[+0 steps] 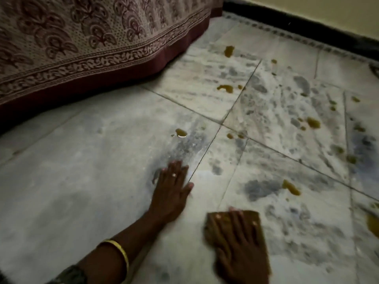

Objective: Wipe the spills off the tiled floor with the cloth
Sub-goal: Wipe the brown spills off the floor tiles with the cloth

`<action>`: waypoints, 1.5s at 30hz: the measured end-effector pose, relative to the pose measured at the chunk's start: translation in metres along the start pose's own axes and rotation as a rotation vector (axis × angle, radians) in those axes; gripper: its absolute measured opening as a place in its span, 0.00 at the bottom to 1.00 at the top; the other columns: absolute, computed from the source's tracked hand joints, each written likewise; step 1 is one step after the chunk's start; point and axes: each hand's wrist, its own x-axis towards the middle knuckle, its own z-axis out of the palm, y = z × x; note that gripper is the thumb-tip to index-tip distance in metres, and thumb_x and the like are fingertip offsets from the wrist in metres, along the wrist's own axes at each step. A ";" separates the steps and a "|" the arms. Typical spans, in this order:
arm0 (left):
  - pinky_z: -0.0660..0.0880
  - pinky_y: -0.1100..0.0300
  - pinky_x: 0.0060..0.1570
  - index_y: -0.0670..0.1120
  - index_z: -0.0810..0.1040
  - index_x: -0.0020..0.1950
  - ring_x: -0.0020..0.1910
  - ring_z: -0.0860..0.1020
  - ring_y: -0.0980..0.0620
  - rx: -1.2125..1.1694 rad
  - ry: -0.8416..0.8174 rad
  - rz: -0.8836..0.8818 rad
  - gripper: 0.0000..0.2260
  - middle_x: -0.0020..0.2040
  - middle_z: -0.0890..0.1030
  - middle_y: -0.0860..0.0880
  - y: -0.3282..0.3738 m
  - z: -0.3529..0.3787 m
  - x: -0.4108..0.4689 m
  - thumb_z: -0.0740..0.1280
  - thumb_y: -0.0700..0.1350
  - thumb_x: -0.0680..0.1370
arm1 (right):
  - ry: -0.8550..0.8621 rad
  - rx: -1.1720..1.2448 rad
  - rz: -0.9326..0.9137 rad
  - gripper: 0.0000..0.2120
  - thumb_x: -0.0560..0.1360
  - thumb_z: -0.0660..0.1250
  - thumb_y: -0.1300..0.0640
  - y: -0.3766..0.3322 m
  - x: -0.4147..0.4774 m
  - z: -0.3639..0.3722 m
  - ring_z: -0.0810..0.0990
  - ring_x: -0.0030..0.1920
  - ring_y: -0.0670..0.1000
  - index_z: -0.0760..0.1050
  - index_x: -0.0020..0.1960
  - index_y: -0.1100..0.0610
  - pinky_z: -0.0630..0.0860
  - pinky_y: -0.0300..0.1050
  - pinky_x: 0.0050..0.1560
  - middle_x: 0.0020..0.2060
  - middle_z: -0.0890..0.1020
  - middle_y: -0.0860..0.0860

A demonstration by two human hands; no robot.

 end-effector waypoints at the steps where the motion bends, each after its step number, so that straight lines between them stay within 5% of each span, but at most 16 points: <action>1: 0.47 0.51 0.74 0.44 0.66 0.74 0.75 0.56 0.47 0.027 -0.027 0.018 0.30 0.76 0.64 0.42 0.005 0.006 0.007 0.42 0.60 0.82 | -0.014 -0.022 0.082 0.28 0.76 0.51 0.43 0.019 0.007 -0.001 0.61 0.75 0.57 0.63 0.75 0.48 0.64 0.66 0.67 0.72 0.69 0.57; 5: 0.51 0.44 0.73 0.47 0.58 0.78 0.78 0.52 0.48 0.080 -0.043 0.037 0.31 0.79 0.56 0.45 0.004 0.022 0.012 0.43 0.62 0.80 | -0.069 -0.111 0.579 0.33 0.74 0.40 0.38 0.054 0.090 0.005 0.48 0.78 0.54 0.43 0.77 0.48 0.43 0.60 0.74 0.78 0.55 0.55; 7: 0.52 0.43 0.73 0.46 0.58 0.78 0.78 0.53 0.48 0.055 -0.026 0.054 0.31 0.79 0.56 0.45 0.004 0.022 0.011 0.45 0.63 0.81 | -0.058 -0.066 0.633 0.37 0.70 0.36 0.38 0.041 0.145 0.009 0.47 0.78 0.58 0.43 0.77 0.49 0.36 0.56 0.73 0.78 0.51 0.56; 10: 0.53 0.45 0.74 0.46 0.58 0.77 0.78 0.54 0.48 -0.047 -0.023 0.045 0.31 0.78 0.57 0.45 0.003 0.017 0.012 0.47 0.63 0.80 | -0.055 -0.075 0.384 0.33 0.75 0.46 0.41 -0.009 0.193 0.015 0.56 0.76 0.62 0.57 0.77 0.52 0.41 0.56 0.72 0.76 0.59 0.58; 15: 0.52 0.48 0.74 0.44 0.54 0.78 0.78 0.53 0.46 -0.173 0.002 -0.034 0.33 0.79 0.55 0.43 -0.003 0.002 0.001 0.48 0.64 0.79 | -0.110 -0.098 0.004 0.31 0.76 0.53 0.44 -0.008 0.111 0.003 0.55 0.77 0.56 0.53 0.78 0.46 0.51 0.58 0.73 0.76 0.60 0.54; 17: 0.55 0.45 0.72 0.43 0.55 0.78 0.78 0.54 0.44 -0.160 0.002 -0.019 0.35 0.79 0.55 0.42 -0.003 0.000 -0.002 0.49 0.65 0.79 | -0.110 -0.152 0.029 0.29 0.78 0.50 0.43 0.018 0.084 0.000 0.53 0.77 0.55 0.52 0.78 0.45 0.50 0.56 0.73 0.77 0.59 0.53; 20: 0.57 0.43 0.71 0.43 0.54 0.78 0.78 0.53 0.43 -0.183 0.039 -0.024 0.35 0.79 0.53 0.43 -0.004 -0.002 -0.002 0.51 0.65 0.79 | -0.124 -0.083 0.323 0.29 0.80 0.39 0.39 0.033 0.114 0.009 0.49 0.78 0.52 0.54 0.77 0.48 0.46 0.54 0.73 0.76 0.61 0.55; 23: 0.53 0.45 0.73 0.43 0.53 0.78 0.78 0.51 0.43 -0.172 0.107 -0.026 0.35 0.79 0.51 0.42 -0.004 -0.005 -0.001 0.52 0.64 0.80 | -0.042 -0.008 0.435 0.30 0.76 0.38 0.38 0.026 0.193 0.014 0.44 0.77 0.51 0.46 0.75 0.47 0.33 0.48 0.72 0.77 0.55 0.55; 26: 0.52 0.46 0.73 0.42 0.51 0.79 0.78 0.51 0.42 -0.160 0.154 -0.017 0.35 0.79 0.52 0.41 -0.005 -0.003 -0.004 0.52 0.64 0.80 | 0.002 0.051 0.353 0.33 0.73 0.35 0.37 0.001 0.284 0.024 0.44 0.78 0.54 0.45 0.76 0.47 0.30 0.45 0.71 0.78 0.52 0.52; 30: 0.56 0.46 0.71 0.43 0.49 0.78 0.76 0.55 0.41 -0.151 0.222 0.005 0.36 0.77 0.56 0.40 -0.009 0.000 0.000 0.50 0.65 0.79 | 0.012 0.121 0.026 0.30 0.75 0.46 0.42 -0.067 0.356 0.034 0.58 0.76 0.60 0.62 0.75 0.49 0.39 0.50 0.74 0.75 0.64 0.57; 33: 0.53 0.49 0.74 0.44 0.48 0.79 0.77 0.54 0.42 -0.197 0.272 -0.032 0.35 0.77 0.56 0.40 -0.012 0.003 0.003 0.49 0.65 0.79 | 0.007 0.105 -0.230 0.27 0.76 0.52 0.44 -0.080 0.339 0.039 0.55 0.77 0.60 0.62 0.75 0.46 0.36 0.51 0.75 0.75 0.62 0.57; 37: 0.47 0.52 0.76 0.43 0.47 0.79 0.78 0.52 0.43 -0.175 0.243 -0.011 0.35 0.79 0.52 0.42 -0.011 0.003 0.003 0.50 0.64 0.79 | -0.004 0.070 -0.334 0.26 0.78 0.52 0.41 -0.036 0.264 0.032 0.53 0.77 0.56 0.59 0.75 0.43 0.50 0.60 0.75 0.76 0.60 0.53; 40: 0.47 0.49 0.75 0.44 0.47 0.79 0.78 0.50 0.44 -0.062 0.177 -0.011 0.34 0.79 0.49 0.43 -0.008 0.004 0.004 0.51 0.62 0.80 | 0.027 -0.003 -0.252 0.27 0.74 0.59 0.44 0.027 0.228 0.024 0.57 0.76 0.57 0.65 0.73 0.45 0.58 0.65 0.71 0.74 0.65 0.53; 45: 0.54 0.45 0.73 0.43 0.54 0.78 0.78 0.53 0.44 0.036 0.042 -0.008 0.32 0.79 0.54 0.43 -0.002 0.004 0.004 0.51 0.61 0.81 | -0.043 0.036 0.250 0.30 0.74 0.41 0.38 0.063 0.285 0.016 0.47 0.78 0.55 0.43 0.74 0.44 0.44 0.61 0.75 0.78 0.53 0.53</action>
